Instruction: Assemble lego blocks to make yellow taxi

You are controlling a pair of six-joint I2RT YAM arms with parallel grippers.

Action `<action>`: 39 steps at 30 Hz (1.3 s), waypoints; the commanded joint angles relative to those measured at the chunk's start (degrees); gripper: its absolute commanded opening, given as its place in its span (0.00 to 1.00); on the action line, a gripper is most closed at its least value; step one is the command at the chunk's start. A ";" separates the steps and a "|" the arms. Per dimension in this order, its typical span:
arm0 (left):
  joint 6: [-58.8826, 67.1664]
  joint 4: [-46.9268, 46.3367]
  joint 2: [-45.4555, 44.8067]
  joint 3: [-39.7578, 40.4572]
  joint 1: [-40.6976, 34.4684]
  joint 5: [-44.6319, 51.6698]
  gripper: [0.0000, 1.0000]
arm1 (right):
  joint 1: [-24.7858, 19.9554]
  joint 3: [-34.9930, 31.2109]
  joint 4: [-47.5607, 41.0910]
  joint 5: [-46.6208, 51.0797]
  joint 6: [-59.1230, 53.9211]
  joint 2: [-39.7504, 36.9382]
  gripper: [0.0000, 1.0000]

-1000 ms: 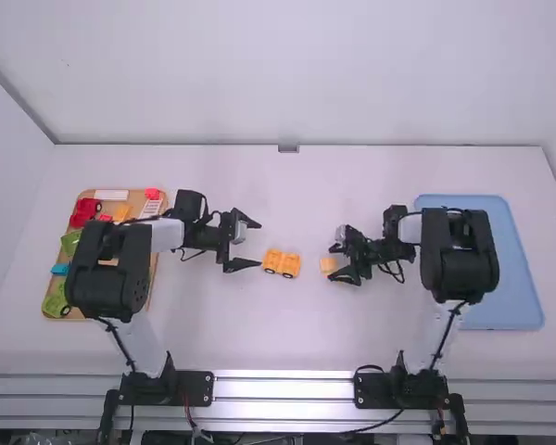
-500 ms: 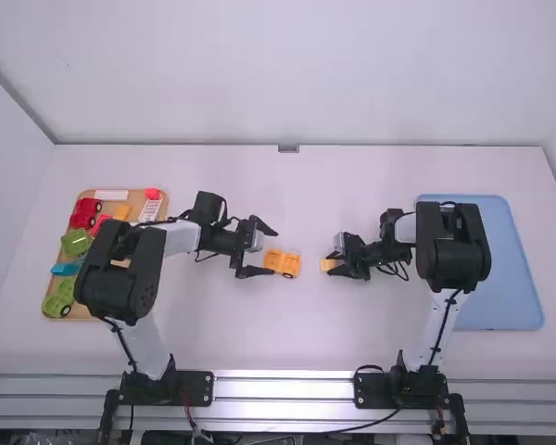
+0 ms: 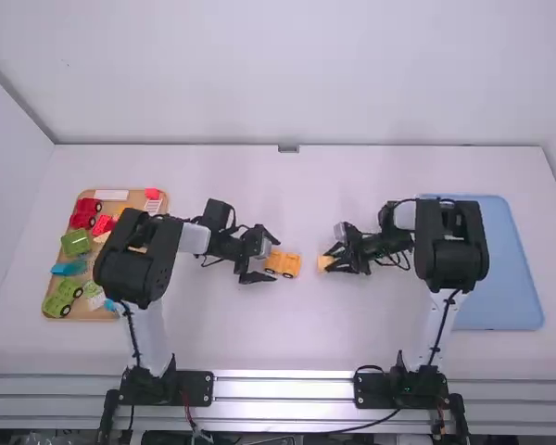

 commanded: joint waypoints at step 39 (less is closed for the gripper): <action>-16.02 10.99 4.85 -0.39 -4.15 -11.08 0.54 | 13.03 -17.11 52.22 9.86 51.39 -19.19 0.00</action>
